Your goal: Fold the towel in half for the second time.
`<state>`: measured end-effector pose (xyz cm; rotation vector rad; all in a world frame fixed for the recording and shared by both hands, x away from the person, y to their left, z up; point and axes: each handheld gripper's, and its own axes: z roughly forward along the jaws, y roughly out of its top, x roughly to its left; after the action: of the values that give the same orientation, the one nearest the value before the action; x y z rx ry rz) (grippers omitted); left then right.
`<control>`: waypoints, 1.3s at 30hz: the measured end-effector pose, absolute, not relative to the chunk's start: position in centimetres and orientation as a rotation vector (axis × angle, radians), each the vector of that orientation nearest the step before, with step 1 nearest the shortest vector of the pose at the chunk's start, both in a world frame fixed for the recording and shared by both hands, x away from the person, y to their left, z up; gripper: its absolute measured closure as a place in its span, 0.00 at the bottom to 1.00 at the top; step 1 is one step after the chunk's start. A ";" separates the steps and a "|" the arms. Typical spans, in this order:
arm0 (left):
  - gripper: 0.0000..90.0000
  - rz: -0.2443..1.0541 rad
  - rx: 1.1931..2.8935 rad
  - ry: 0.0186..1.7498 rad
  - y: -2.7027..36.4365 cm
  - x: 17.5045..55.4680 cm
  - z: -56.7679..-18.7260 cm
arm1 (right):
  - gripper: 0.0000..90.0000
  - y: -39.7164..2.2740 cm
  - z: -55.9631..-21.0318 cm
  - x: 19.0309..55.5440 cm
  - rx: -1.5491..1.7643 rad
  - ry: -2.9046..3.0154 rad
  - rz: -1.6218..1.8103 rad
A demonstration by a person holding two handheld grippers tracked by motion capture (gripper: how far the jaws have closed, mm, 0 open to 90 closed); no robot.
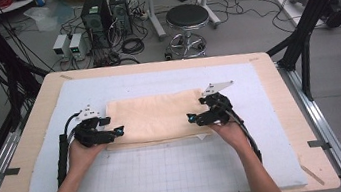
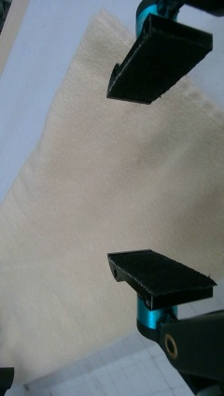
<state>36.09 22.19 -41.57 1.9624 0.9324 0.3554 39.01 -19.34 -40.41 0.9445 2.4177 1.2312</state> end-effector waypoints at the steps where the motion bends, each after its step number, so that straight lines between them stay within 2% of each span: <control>1: 0.28 0.351 1.963 0.929 22.3 35.9 -41.6 | 0.17 -19.3 -40.3 38.8 0.933 2.420 1.226; 12: 0.16 0.362 1.969 0.890 23.5 33.4 -40.9 | 0.13 -19.9 -38.9 36.5 0.886 2.388 1.216; 30: 0.14 0.362 1.942 0.895 24.6 31.8 -40.8 | 0.13 -21.9 -40.0 34.4 0.952 2.353 1.230; 39: 0.09 0.352 1.960 0.879 24.2 31.3 -41.1 | 0.13 -22.4 -40.1 33.1 0.930 2.334 1.224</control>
<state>31.26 24.25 -41.06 1.9604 0.8787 0.3517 33.08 -22.42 -40.08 0.9297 2.3345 1.2236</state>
